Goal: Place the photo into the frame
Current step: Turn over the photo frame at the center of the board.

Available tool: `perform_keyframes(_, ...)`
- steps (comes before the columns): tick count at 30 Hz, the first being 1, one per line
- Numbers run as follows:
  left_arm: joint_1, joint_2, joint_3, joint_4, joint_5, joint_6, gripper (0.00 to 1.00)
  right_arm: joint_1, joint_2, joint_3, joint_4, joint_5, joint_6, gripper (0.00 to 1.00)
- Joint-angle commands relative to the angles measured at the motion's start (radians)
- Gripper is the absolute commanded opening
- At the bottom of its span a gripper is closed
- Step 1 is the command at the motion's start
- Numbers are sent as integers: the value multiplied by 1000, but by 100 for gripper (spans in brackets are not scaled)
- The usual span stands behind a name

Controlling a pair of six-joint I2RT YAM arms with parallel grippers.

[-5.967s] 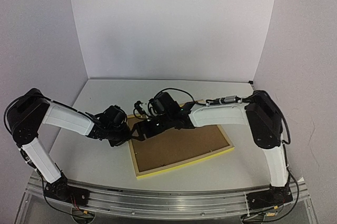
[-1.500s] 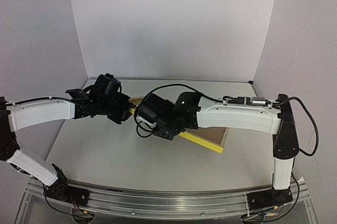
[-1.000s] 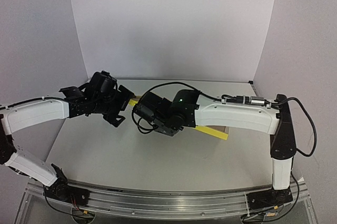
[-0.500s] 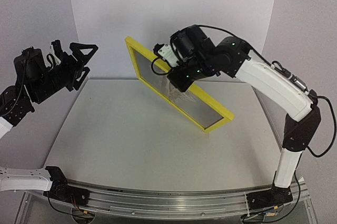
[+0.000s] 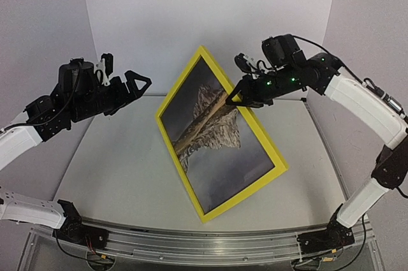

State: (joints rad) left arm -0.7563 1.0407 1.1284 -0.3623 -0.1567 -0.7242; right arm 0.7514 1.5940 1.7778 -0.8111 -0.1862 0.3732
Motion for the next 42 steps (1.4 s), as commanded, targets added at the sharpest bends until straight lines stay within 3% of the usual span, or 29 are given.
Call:
perform_keyframes(1,4,43,-37,30,29,5,100,-93,-159,-215,453,-79,303,0)
perform_keyframes(8,50,114,-124,99,131,-38,100,-153,-232,-585,722,-8,503,0)
perform_keyframes(15,156,241,-206,185,334,-61,100,-211,-179,-799,880,-22,496,0)
perform_keyframes(18,172,270,-229,220,352,-35,99,-227,-133,-875,945,17,472,1)
perform_keyframes(35,180,295,-317,218,251,9,100,-308,193,-853,963,16,338,34)
perform_keyframes(42,186,299,-329,217,232,6,100,-317,232,-822,958,33,321,47)
